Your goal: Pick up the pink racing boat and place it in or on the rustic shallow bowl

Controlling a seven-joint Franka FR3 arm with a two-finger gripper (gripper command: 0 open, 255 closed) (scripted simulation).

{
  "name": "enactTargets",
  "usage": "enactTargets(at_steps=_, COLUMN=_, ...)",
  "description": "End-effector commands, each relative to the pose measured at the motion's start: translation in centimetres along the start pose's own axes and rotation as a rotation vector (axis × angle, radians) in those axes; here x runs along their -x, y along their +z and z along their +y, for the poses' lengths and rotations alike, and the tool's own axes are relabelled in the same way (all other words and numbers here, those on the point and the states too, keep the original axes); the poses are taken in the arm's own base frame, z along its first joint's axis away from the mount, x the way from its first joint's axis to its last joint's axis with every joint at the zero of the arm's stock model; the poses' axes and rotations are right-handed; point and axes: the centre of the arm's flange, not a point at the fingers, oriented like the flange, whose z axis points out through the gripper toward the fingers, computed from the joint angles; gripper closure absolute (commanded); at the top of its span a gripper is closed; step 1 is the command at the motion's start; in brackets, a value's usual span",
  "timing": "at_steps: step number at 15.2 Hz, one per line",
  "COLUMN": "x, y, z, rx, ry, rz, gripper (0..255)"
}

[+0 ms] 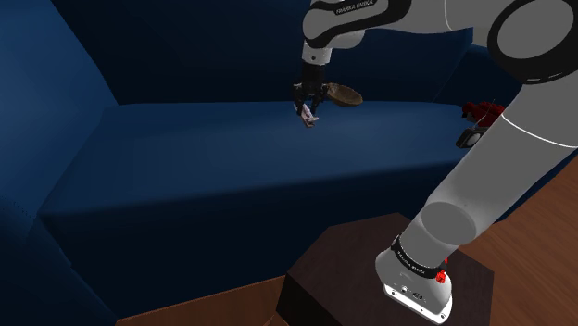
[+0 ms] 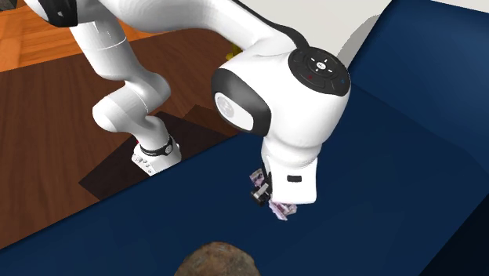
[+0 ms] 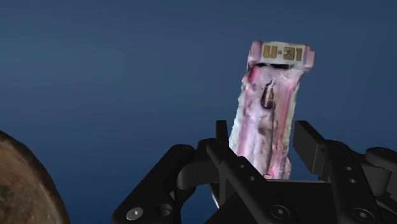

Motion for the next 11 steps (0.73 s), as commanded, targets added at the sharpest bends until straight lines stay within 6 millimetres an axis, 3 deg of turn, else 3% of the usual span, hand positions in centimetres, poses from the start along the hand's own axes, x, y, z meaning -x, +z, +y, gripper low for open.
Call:
enactTargets(at_steps=1, x=0.2, y=-1.0, z=0.0, rx=0.0, ry=0.0, rz=0.0, gripper=255)
enactTargets(at_steps=11, x=0.6, y=-6.3, z=-0.2, rx=0.0, ry=0.0, rz=0.0, gripper=255)
